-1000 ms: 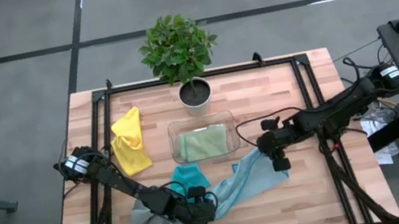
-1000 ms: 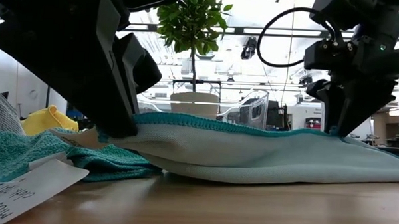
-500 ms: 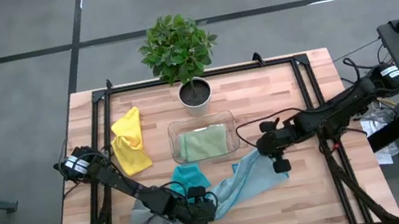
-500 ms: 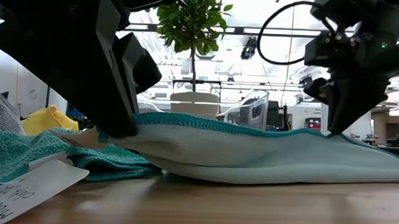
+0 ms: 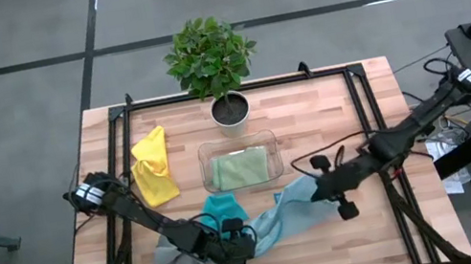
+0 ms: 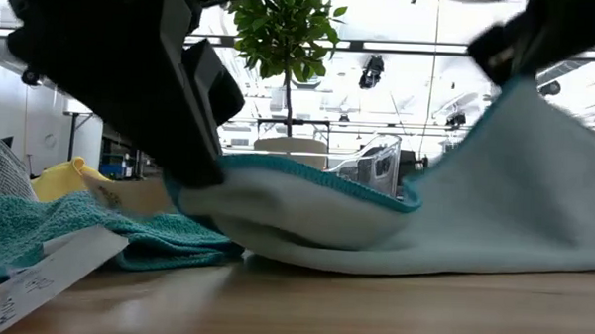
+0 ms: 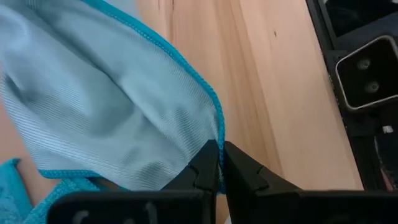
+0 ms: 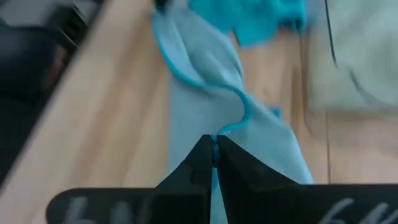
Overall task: Fold microfiber towels
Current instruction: Fold the light blue microfiber cloth
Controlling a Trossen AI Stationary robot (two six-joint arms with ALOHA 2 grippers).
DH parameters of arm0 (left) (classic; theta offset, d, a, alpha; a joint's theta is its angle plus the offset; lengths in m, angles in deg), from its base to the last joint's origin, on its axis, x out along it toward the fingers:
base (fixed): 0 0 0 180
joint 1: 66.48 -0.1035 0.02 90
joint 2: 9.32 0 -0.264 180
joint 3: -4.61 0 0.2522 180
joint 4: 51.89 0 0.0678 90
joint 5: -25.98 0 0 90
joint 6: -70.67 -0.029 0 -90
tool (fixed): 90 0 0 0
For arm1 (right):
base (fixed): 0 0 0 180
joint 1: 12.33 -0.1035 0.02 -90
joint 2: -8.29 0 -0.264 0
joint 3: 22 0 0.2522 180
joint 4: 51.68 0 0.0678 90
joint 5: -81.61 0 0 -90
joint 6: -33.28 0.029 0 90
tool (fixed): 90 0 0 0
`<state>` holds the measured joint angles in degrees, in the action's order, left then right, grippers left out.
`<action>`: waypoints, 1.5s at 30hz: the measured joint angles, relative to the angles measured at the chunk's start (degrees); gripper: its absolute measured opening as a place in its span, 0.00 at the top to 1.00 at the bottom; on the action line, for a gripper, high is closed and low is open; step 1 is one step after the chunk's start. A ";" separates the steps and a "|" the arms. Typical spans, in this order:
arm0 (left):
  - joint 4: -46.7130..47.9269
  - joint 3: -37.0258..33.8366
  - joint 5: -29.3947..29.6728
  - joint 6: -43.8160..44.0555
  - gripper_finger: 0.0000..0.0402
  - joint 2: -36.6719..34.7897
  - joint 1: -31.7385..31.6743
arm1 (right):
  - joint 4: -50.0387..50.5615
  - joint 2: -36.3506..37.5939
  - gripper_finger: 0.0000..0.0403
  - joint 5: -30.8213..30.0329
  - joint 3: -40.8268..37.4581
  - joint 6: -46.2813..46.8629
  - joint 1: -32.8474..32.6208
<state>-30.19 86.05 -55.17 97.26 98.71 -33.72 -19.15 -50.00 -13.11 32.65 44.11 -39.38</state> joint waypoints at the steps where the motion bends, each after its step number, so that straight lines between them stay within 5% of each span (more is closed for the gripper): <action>1: 0.00 0.12 0.19 0.02 1.00 -0.31 0.00 | -1.22 0.56 0.98 -0.84 0.00 -0.45 -0.96; 20: -0.02 0.94 6.33 -5.99 1.00 -15.63 -0.07 | -7.44 7.79 0.98 -4.51 6.94 -8.92 -9.75; 25: 0.08 0.92 7.87 -8.86 1.00 -21.27 -0.13 | -3.10 8.18 0.98 -5.44 11.40 -9.38 -10.00; 36: 6.57 0.45 8.84 -12.40 1.00 -33.32 -2.14 | 20.53 8.04 0.98 -18.56 26.96 -10.90 -10.07; 45: 6.68 0.33 9.64 -15.02 1.00 -40.04 -5.65 | 23.08 9.12 0.98 -22.39 35.26 -15.98 -10.09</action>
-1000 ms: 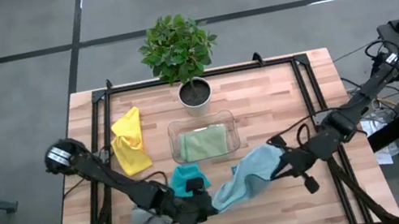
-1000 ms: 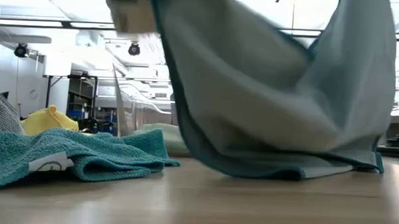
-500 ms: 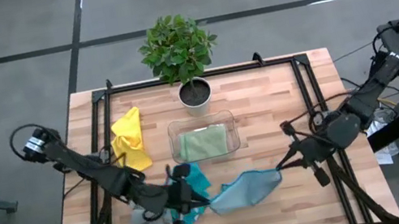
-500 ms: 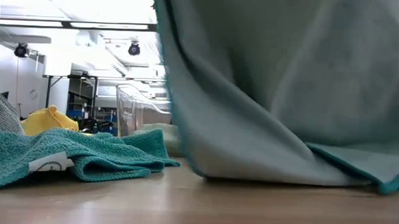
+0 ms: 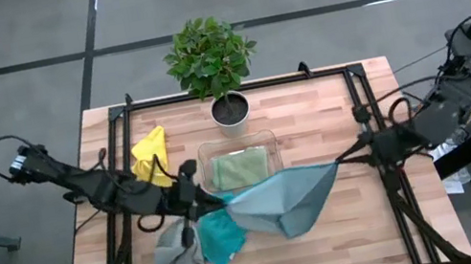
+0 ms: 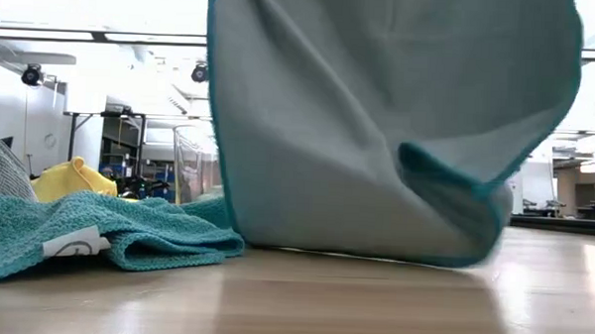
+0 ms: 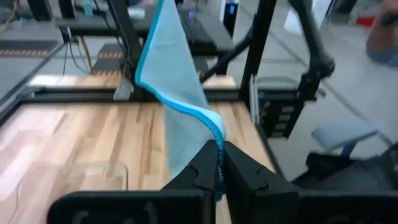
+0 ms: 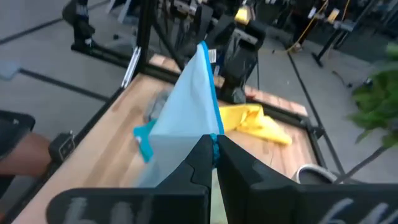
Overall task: Fold microfiber towels
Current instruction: Fold the light blue microfiber cloth
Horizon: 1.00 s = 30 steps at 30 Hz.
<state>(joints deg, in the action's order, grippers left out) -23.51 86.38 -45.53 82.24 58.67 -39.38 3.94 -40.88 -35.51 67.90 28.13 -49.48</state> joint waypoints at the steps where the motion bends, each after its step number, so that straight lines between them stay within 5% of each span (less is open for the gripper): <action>1: -0.58 0.10 0.00 0.02 1.00 -0.34 -0.03 | 0.02 0.14 0.98 0.00 0.82 -0.05 0.02; 13: -1.22 -0.34 -0.16 0.07 1.00 -2.62 -0.02 | 9.89 2.49 0.98 0.58 5.93 1.46 0.02; 19: -2.30 -1.84 -2.65 0.09 1.00 0.75 2.11 | 12.29 3.37 0.98 13.90 1.32 8.64 0.02; 30: -15.57 -1.84 -7.94 8.06 1.00 16.46 7.02 | 3.64 3.41 0.98 27.88 -12.27 20.47 -1.80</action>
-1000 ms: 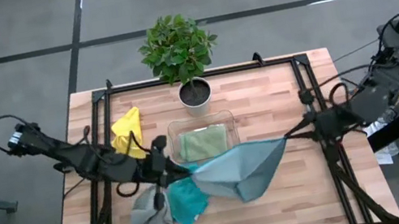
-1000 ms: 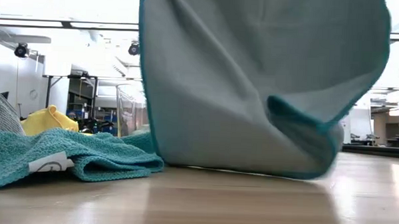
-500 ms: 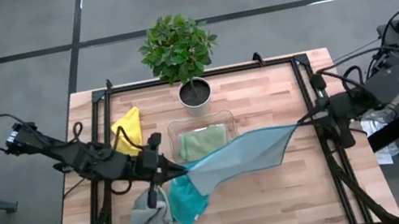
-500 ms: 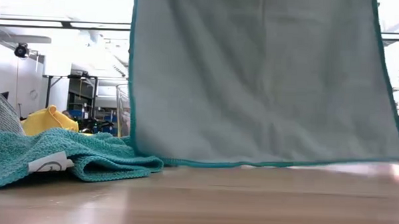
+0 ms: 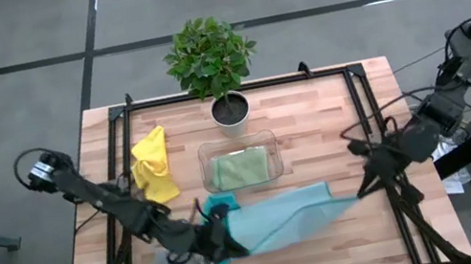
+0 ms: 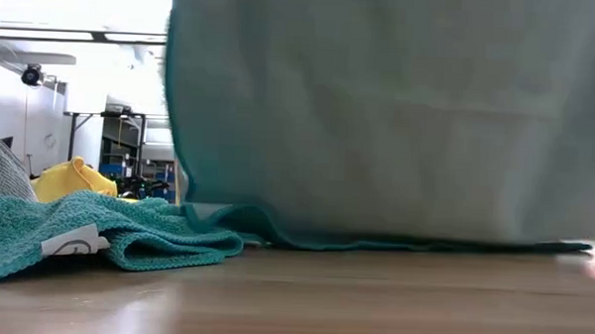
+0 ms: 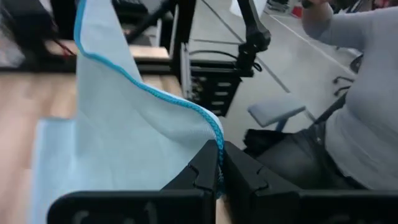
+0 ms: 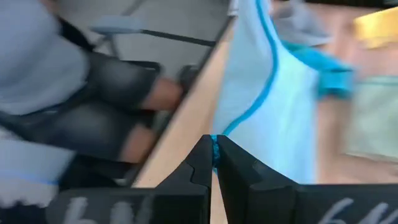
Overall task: Fold microfiber towels
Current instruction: Fold the light blue microfiber cloth
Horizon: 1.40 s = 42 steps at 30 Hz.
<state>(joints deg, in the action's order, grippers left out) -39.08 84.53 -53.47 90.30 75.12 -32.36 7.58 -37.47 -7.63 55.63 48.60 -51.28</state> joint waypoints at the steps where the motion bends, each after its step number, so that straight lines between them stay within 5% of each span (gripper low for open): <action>1: -0.89 0.15 0.01 1.29 1.00 1.62 0.41 | -2.16 0.03 0.98 1.76 -1.73 0.91 -0.44; 9: -15.82 1.52 -4.72 8.57 1.00 12.22 2.76 | -16.27 -0.10 0.98 5.74 -12.72 7.65 -4.47; 15: -16.47 1.14 -5.92 11.56 1.00 14.45 2.62 | -21.57 -0.08 0.98 5.39 -18.31 8.19 -4.93; 21: -7.33 0.97 -6.15 17.50 1.00 14.47 2.62 | -23.68 -2.47 0.98 1.34 -21.82 11.78 -4.93; 28: 4.52 -0.18 -4.15 24.38 1.00 14.86 1.27 | -23.47 -7.49 0.98 -11.06 -25.66 13.67 -4.40; 42: 9.63 -4.36 -0.30 25.10 1.00 15.11 -3.80 | -14.23 -15.63 0.98 -20.51 -26.64 14.72 1.02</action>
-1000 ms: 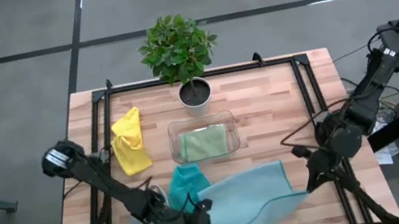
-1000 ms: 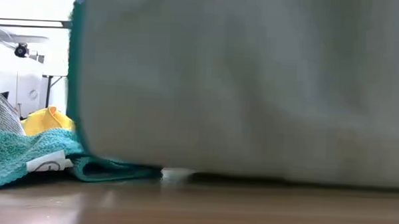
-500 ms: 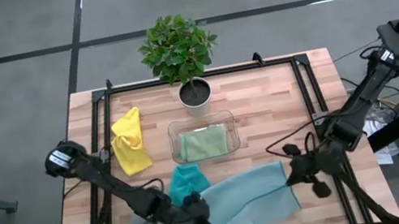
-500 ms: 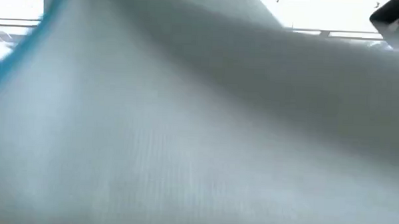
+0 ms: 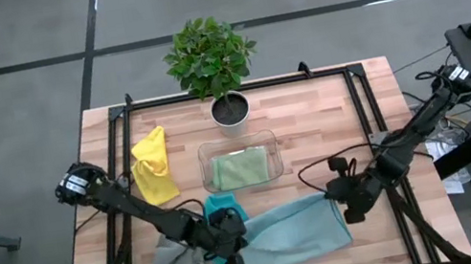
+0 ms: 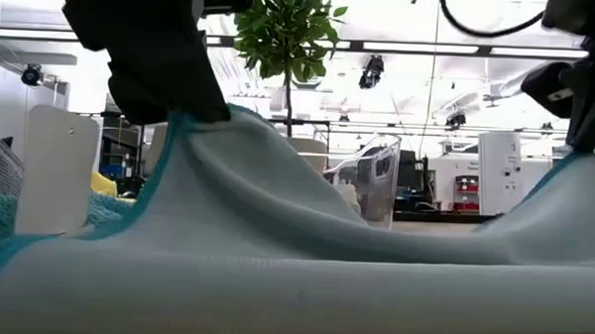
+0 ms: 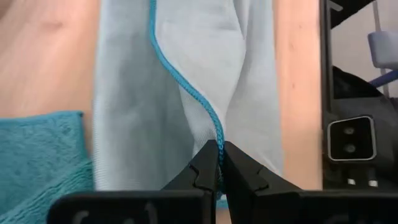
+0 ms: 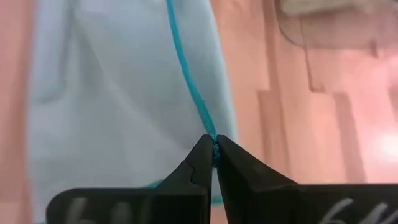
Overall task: Fold microfiber towels
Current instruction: Fold the light blue microfiber cloth
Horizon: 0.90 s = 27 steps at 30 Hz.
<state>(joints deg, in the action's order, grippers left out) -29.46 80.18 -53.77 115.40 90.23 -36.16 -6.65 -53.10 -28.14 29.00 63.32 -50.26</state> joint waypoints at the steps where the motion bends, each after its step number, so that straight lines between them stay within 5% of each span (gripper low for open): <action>1: 0.20 -0.20 0.03 0.00 1.00 0.00 -0.19 | 1.32 -0.13 0.98 0.01 0.16 0.01 0.34; 18: 4.95 -0.44 8.03 1.88 0.98 0.55 -1.13 | 7.43 -3.22 0.98 0.17 1.88 0.67 2.09; 27: 8.49 -0.44 8.09 2.95 0.71 0.41 -1.13 | 11.78 -3.09 0.90 0.17 3.40 6.44 2.16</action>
<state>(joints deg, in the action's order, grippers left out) -20.97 79.73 -45.68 118.35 90.64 -37.29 5.12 -56.19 -27.97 32.40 69.75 -48.10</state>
